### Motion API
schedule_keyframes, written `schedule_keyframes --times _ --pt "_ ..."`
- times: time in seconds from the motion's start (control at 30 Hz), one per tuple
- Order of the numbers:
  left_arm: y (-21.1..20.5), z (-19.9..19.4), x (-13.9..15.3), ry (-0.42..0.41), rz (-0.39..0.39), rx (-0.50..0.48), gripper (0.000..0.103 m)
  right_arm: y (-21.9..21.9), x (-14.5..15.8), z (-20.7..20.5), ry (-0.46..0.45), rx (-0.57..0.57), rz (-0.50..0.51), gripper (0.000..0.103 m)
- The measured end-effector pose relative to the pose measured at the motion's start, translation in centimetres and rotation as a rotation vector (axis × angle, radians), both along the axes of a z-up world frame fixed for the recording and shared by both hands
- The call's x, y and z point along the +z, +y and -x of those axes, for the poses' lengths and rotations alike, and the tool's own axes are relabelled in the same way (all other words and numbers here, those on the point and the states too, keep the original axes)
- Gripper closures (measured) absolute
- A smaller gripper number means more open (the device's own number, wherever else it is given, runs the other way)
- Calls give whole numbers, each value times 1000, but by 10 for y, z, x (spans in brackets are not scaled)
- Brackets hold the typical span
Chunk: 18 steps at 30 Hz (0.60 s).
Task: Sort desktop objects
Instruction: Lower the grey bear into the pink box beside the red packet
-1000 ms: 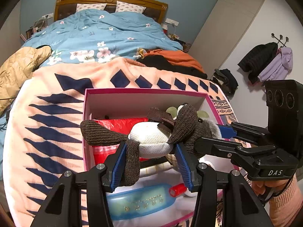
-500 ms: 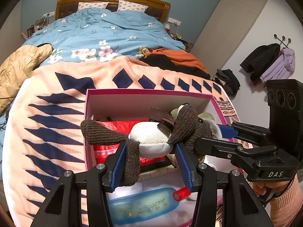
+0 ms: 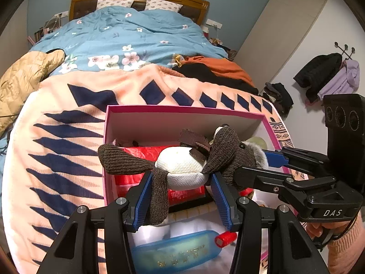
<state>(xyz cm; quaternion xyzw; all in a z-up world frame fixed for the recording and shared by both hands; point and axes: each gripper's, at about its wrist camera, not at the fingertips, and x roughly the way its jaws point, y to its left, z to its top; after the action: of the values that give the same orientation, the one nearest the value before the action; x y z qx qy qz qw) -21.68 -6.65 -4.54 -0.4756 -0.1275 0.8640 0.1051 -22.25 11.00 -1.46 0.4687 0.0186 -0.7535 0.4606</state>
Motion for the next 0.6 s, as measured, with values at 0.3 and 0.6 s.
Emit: schedule_keyframes --times 0.3,0.6 --pt "-3 3 -3 -6 -2 12 52 -6 -3 4 5 11 -16 54" --pt "-5 7 -6 -12 -1 20 52 -12 -6 7 8 21 -35 54"
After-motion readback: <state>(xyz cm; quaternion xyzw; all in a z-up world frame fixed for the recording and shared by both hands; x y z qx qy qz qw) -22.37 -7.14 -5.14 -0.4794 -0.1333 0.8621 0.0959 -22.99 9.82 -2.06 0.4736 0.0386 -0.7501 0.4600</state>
